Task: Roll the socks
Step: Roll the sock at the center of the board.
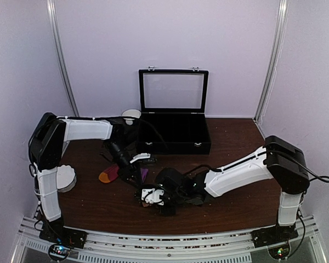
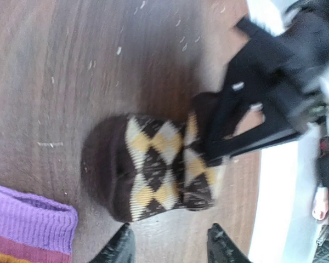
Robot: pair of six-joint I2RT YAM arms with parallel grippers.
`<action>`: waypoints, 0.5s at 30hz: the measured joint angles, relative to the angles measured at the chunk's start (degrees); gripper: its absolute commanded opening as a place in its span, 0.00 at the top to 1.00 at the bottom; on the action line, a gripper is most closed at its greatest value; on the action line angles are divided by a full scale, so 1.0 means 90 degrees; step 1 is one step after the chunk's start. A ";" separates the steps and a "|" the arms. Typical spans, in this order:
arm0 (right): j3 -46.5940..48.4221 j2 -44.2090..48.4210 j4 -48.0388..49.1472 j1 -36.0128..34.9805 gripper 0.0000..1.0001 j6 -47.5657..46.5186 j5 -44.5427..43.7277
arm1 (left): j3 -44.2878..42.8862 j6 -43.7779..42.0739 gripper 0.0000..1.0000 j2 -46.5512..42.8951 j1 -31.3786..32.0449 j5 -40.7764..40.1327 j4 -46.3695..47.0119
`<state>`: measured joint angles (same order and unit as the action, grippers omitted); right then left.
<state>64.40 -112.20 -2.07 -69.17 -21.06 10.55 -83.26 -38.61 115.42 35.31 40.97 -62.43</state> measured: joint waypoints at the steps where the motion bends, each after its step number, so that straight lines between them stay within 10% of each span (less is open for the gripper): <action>1: 0.0000 0.0007 -0.0022 -0.0029 0.98 0.0073 -0.0005 | 0.0053 0.0039 0.57 0.0041 0.0022 -0.0080 0.0083; 15: -0.0495 0.0483 -0.0255 -0.0563 0.98 0.1617 -0.0039 | -0.0503 0.0520 0.61 0.0913 0.1149 -0.0765 0.0750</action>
<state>59.94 -107.85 -4.36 -74.24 -6.50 10.20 -87.79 -33.93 123.63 45.65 34.09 -55.68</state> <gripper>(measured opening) 0.108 0.397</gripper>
